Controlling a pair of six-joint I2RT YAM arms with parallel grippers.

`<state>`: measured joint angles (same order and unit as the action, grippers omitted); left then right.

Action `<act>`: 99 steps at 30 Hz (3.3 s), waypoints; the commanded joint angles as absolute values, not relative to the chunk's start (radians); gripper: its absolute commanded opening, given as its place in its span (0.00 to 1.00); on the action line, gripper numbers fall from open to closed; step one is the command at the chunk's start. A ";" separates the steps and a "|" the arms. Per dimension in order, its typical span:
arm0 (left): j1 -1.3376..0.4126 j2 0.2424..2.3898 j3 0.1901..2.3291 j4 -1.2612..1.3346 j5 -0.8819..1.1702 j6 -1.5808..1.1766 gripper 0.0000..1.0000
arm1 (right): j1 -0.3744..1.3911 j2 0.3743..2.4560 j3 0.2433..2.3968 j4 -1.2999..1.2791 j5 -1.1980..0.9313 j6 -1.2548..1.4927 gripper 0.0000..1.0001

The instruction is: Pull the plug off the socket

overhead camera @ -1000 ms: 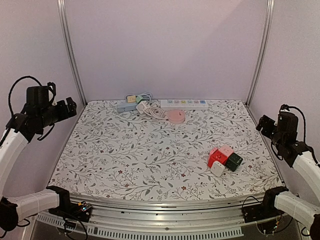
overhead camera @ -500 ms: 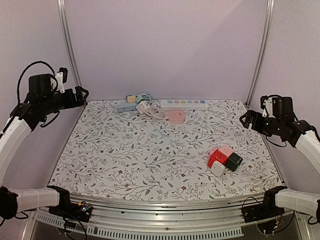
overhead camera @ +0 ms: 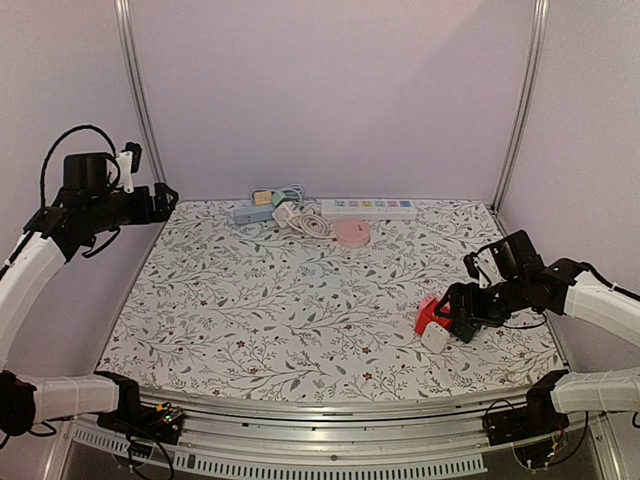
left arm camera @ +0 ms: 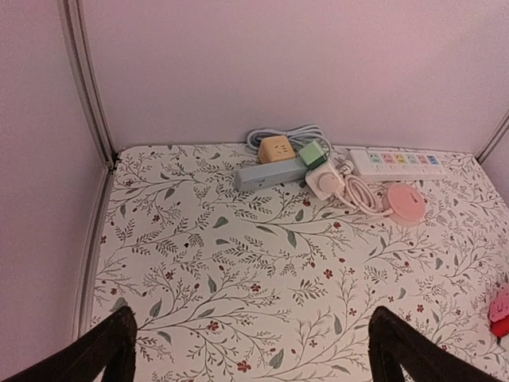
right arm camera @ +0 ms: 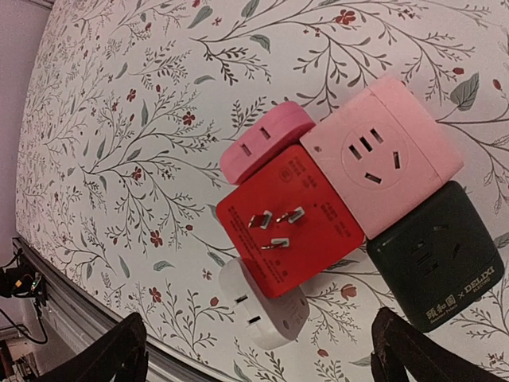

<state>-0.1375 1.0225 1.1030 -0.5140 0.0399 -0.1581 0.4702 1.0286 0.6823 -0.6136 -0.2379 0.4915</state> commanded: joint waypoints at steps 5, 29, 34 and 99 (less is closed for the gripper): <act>-0.143 1.031 1.078 -0.530 0.034 -0.172 1.00 | 0.497 1.014 0.620 -0.571 -0.243 0.509 0.92; -0.144 1.072 1.076 -0.541 0.014 -0.187 1.00 | 0.639 1.136 0.618 -0.466 -0.261 0.517 0.83; -0.144 1.080 1.077 -0.542 0.026 -0.189 0.99 | 0.778 1.189 0.682 -0.451 -0.202 0.562 0.79; -0.297 1.177 1.082 -0.558 0.032 -0.182 0.99 | 0.812 1.356 0.762 -0.778 0.380 0.966 0.78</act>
